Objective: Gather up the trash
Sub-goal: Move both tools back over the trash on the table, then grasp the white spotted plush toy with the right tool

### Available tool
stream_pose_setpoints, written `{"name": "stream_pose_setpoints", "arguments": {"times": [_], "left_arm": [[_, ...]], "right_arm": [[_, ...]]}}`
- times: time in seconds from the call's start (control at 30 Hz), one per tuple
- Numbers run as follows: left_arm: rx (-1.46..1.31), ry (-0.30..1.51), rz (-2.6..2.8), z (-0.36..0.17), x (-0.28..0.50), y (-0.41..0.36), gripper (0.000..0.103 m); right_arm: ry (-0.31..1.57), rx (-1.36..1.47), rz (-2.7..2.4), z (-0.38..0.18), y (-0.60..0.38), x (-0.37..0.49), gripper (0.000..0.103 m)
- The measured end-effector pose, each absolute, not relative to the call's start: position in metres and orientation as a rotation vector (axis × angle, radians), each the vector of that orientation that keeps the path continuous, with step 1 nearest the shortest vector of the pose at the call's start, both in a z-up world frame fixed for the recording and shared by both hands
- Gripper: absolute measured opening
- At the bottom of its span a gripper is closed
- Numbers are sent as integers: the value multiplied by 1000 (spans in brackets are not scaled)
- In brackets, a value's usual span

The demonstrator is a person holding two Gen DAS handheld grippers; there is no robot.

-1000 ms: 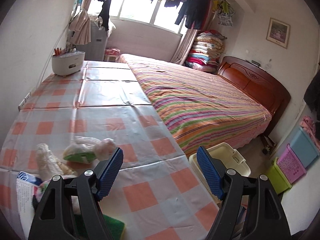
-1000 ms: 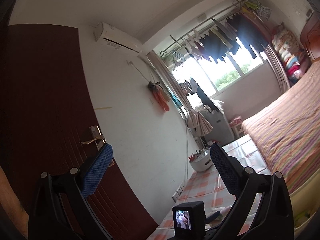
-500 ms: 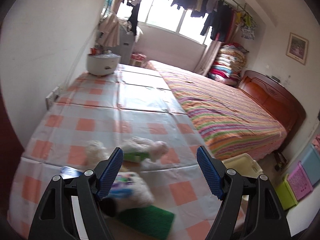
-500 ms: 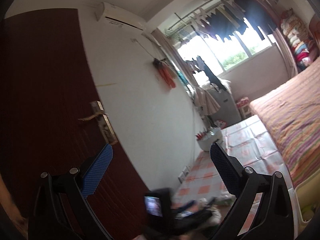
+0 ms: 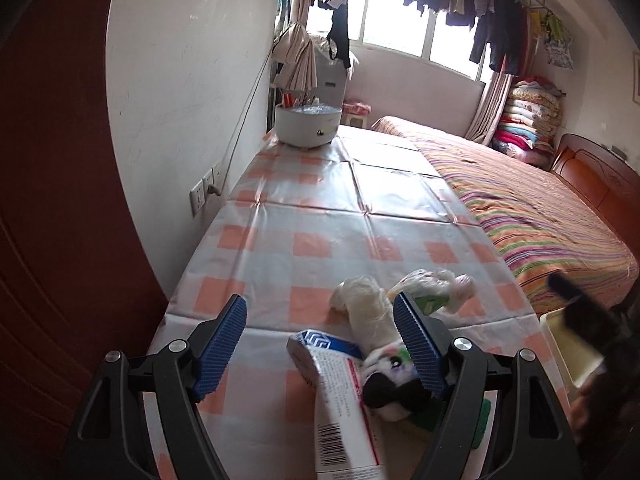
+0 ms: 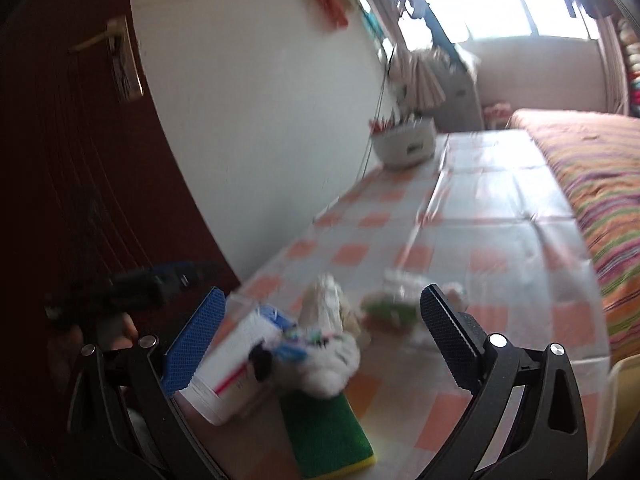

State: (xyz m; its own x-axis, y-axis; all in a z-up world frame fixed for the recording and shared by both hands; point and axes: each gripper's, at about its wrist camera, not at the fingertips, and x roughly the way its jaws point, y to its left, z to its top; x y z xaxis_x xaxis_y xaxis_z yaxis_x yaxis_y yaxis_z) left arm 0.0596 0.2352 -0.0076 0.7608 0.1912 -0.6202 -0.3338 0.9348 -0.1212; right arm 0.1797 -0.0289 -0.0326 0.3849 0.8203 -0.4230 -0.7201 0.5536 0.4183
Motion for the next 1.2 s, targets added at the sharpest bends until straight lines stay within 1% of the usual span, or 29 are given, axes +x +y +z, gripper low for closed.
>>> {"name": "stream_pose_setpoints", "arguments": {"times": [0.1, 0.23, 0.33, 0.4, 0.53, 0.67, 0.7, 0.77, 0.8, 0.87, 0.97, 1.07, 1.2], "left_arm": [[-282, 677, 248, -13, 57, 245, 74], [-309, 703, 206, -17, 53, 249, 74], [-313, 714, 181, -18, 47, 249, 74], [-319, 723, 172, -20, 44, 250, 74], [-336, 734, 169, -24, 40, 256, 74], [-351, 745, 168, -28, 37, 261, 74], [-354, 751, 169, -30, 36, 262, 74], [-363, 759, 165, -33, 36, 264, 74], [-366, 762, 164, -34, 36, 265, 74], [-368, 772, 163, -35, 37, 266, 74], [-372, 785, 167, -38, 38, 267, 74], [-377, 798, 167, -41, 39, 268, 74], [-393, 824, 161, -46, 41, 269, 74]], "right_arm": [[716, 131, 1031, -54, -16, 190, 97], [780, 63, 1116, -61, 4, 196, 97], [758, -47, 1187, -46, 28, 191, 97], [695, -191, 1213, -40, 44, 181, 97], [660, -369, 1227, -53, 68, 176, 97], [689, -421, 1224, -69, 75, 171, 94], [692, -422, 1224, -76, 78, 173, 93], [721, -407, 1238, -85, 80, 174, 81], [723, -399, 1235, -85, 80, 174, 79], [729, -385, 1232, -85, 81, 177, 65], [735, -354, 1220, -81, 76, 180, 54], [734, -317, 1202, -78, 69, 183, 49], [701, -231, 1176, -64, 53, 188, 48]]}}
